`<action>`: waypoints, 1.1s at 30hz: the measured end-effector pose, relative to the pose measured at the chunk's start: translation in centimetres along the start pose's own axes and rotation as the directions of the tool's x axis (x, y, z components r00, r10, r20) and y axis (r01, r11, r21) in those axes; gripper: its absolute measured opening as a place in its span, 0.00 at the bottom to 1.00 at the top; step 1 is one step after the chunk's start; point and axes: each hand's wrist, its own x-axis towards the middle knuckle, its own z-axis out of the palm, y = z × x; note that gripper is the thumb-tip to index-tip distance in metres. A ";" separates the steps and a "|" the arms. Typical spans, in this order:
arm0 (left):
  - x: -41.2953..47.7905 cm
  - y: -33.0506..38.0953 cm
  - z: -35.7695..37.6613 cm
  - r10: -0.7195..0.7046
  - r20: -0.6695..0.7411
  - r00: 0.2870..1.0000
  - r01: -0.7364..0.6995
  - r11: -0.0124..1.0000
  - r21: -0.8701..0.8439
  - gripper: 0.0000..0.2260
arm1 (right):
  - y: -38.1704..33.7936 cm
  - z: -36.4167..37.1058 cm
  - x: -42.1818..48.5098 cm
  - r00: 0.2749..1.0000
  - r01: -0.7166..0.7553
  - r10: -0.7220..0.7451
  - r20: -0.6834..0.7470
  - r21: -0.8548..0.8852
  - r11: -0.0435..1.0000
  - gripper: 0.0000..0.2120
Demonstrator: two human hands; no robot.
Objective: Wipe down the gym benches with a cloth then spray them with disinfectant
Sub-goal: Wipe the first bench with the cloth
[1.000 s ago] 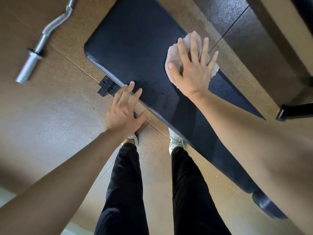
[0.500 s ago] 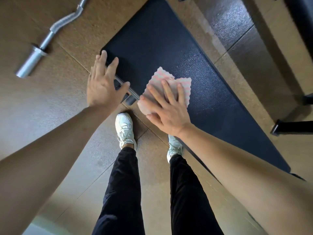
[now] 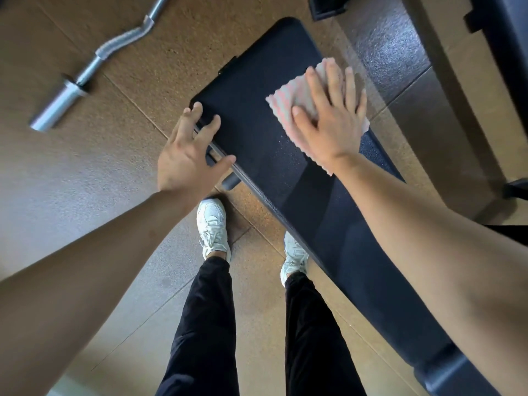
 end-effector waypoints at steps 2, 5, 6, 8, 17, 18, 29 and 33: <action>0.0 0.0 -0.1 -0.005 0.005 1.000 0.005 1.000 0.019 0.32 | -0.8 -0.1 0.9 0.996 -0.085 0.084 0.004 0.014 0.996 0.33; -0.1 -0.1 0.0 0.017 0.006 1.000 -0.017 1.000 0.025 0.32 | -2.7 0.4 -0.3 0.999 -0.040 0.039 -0.033 -0.030 0.999 0.34; -0.1 -0.2 0.0 0.026 0.007 1.000 -0.026 0.999 0.019 0.32 | -3.3 0.6 -1.0 0.999 0.013 -0.014 -0.038 -0.046 0.999 0.34; 0.0 -0.5 0.0 0.046 -0.001 0.999 -0.046 0.999 -0.002 0.31 | -4.8 1.2 -2.7 0.993 0.107 -0.110 -0.036 -0.085 0.991 0.34; -0.3 -3.9 -1.3 0.138 0.010 0.990 -0.133 0.969 -0.206 0.35 | -9.1 2.4 -6.6 0.929 0.369 -0.363 0.064 -0.131 0.920 0.32; -0.4 -4.1 -1.4 0.097 0.016 0.995 -0.091 0.969 -0.228 0.35 | -9.0 2.4 -6.6 0.927 0.375 -0.370 0.061 -0.131 0.918 0.31; -1.1 -4.2 -0.6 -0.082 0.152 0.985 0.144 0.873 -0.465 0.36 | -6.8 0.3 5.0 0.971 0.234 -0.238 -0.020 -0.123 0.964 0.32; -0.9 -4.8 -1.3 -0.054 0.178 0.983 0.131 0.879 -0.458 0.36 | -7.5 -0.6 9.1 0.998 0.058 -0.063 -0.032 -0.123 0.991 0.33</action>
